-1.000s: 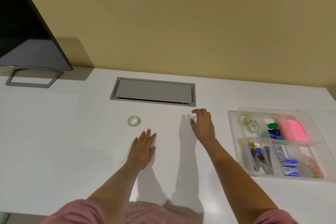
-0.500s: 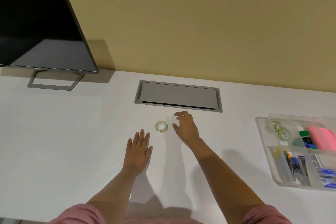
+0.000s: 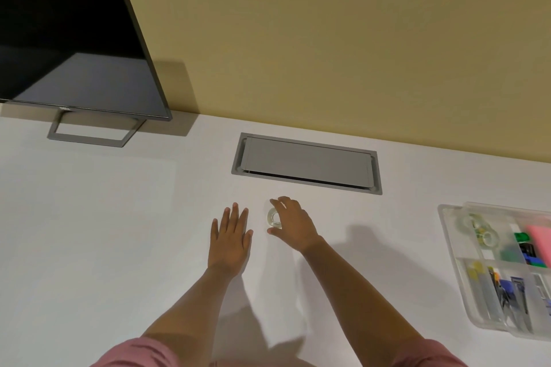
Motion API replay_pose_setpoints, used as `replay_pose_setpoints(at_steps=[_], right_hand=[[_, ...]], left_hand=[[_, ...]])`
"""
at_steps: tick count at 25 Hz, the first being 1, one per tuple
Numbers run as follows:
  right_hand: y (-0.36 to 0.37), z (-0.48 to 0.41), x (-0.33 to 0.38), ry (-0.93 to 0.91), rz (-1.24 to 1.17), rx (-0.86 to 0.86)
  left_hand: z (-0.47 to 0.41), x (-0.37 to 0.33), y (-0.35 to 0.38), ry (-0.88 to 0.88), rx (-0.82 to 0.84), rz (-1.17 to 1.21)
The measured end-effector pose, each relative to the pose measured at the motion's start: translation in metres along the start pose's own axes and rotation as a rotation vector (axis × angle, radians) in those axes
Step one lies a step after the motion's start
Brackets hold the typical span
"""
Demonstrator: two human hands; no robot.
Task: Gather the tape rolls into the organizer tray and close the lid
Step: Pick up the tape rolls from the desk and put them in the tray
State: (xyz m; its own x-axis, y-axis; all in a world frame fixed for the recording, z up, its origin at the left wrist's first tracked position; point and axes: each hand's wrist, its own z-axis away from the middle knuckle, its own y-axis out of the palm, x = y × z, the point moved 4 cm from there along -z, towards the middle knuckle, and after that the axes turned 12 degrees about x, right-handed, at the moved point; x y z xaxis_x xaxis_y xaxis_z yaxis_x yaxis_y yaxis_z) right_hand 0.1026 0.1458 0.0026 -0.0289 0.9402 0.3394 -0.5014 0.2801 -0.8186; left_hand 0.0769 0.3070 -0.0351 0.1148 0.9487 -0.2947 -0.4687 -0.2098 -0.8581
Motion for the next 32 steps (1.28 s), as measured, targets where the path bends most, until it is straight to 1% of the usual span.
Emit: replay_pose_setpoints(at_steps=[2, 8, 11, 16, 19, 24, 29, 32], right_hand=[[0.0, -0.002, 0.001, -0.022, 0.015, -0.018], [-0.01, 0.003, -0.007, -0.045, -0.139, -0.133], [-0.025, 0.013, -0.02, -0.021, -0.208, -0.21], [-0.048, 0.044, -0.057, 0.032, -0.262, -0.278], [-0.059, 0.068, -0.089, 0.081, -0.27, -0.311], [-0.082, 0.114, -0.152, 0.148, -0.267, -0.37], [-0.101, 0.165, -0.229, 0.198, -0.288, -0.473], [-0.108, 0.197, -0.285, 0.281, -0.352, -0.556]], left_hand=[[-0.002, 0.0, 0.001, -0.002, -0.007, 0.011], [0.0, -0.005, -0.004, -0.026, 0.034, 0.003], [0.006, -0.011, -0.006, -0.033, 0.043, 0.014], [0.018, -0.03, -0.003, -0.064, 0.085, -0.005], [0.022, -0.053, 0.002, -0.056, 0.141, -0.02], [0.032, -0.106, 0.021, -0.024, 0.162, -0.022], [0.038, -0.181, 0.046, 0.03, 0.164, -0.029], [0.039, -0.226, 0.063, 0.05, 0.162, -0.056]])
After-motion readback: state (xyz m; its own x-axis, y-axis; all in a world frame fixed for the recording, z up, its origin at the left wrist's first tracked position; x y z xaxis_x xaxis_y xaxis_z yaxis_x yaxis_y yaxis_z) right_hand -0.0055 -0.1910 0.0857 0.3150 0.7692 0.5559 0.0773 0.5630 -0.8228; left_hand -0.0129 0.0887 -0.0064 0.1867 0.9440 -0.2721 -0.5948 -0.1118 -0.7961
